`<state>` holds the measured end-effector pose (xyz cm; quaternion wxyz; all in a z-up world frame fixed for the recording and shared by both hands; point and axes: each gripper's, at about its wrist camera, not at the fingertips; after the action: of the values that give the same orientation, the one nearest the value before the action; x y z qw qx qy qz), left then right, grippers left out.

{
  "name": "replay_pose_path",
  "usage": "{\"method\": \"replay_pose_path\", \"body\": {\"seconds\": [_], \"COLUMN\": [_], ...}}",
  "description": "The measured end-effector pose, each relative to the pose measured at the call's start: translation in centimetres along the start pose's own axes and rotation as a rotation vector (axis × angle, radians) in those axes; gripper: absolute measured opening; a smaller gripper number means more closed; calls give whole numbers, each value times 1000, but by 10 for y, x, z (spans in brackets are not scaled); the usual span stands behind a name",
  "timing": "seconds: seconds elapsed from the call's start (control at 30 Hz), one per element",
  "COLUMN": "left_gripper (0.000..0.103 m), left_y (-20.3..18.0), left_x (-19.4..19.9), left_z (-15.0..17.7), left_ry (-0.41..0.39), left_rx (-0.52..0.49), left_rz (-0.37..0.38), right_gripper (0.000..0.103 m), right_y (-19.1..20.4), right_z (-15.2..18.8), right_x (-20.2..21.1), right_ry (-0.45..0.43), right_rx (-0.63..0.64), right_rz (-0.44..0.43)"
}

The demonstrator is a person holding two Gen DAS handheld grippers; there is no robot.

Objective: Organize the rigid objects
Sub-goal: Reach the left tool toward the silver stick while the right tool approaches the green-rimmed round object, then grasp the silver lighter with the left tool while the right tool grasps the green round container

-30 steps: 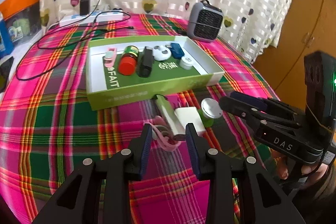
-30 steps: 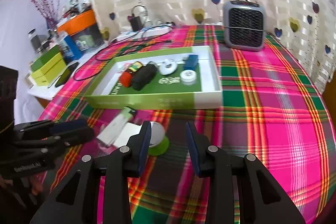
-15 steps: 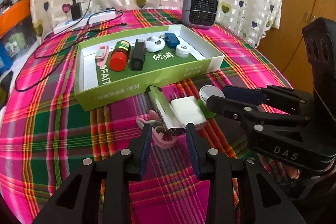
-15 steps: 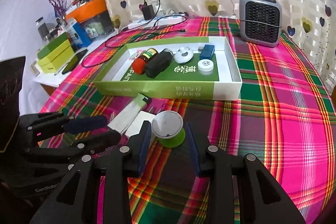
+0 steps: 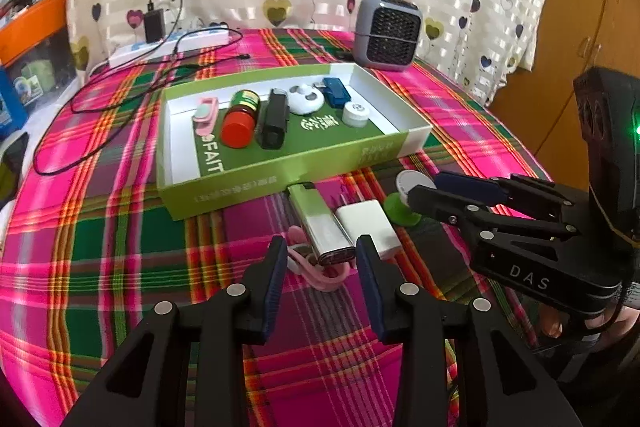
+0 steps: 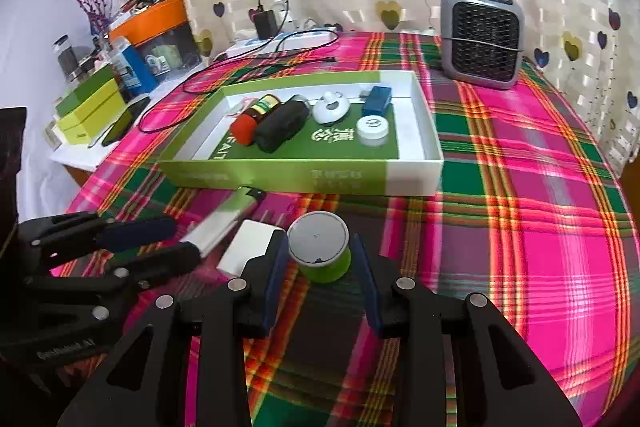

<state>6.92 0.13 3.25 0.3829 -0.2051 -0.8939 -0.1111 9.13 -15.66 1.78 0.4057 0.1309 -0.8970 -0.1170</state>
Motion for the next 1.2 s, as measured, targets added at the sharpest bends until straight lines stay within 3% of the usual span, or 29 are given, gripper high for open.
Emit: {"method": "replay_pose_path", "body": {"seconds": [0.13, 0.3, 0.57, 0.73, 1.2], "left_gripper": [35, 35, 35, 35, 36], "left_y": [9, 27, 7, -9, -8], "left_x": [5, 4, 2, -5, -9], "left_z": [1, 6, -1, -1, -4], "left_ry": [-9, 3, -7, 23, 46], "left_rx": [10, 63, 8, -41, -82], "left_rz": [-58, -71, 30, 36, -82], "right_gripper": [35, 35, 35, 35, 35], "right_y": [-2, -4, -3, -6, -7], "right_z": [-1, 0, 0, -1, -1], "right_x": [0, 0, -1, -1, -1], "right_ry": [-2, 0, -3, -1, 1], "right_rx": [-3, -5, -8, -18, -19], "right_rz": [15, 14, 17, 13, 2]}}
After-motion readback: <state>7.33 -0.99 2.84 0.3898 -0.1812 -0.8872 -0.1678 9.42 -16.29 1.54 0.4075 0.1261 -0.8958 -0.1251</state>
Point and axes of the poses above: each gripper's, at about its wrist camera, not at the fingertips, and x roughly against the way its jaws point, y to its left, z to its underside, and after that the axes turned 14 degrees about -x, right-handed
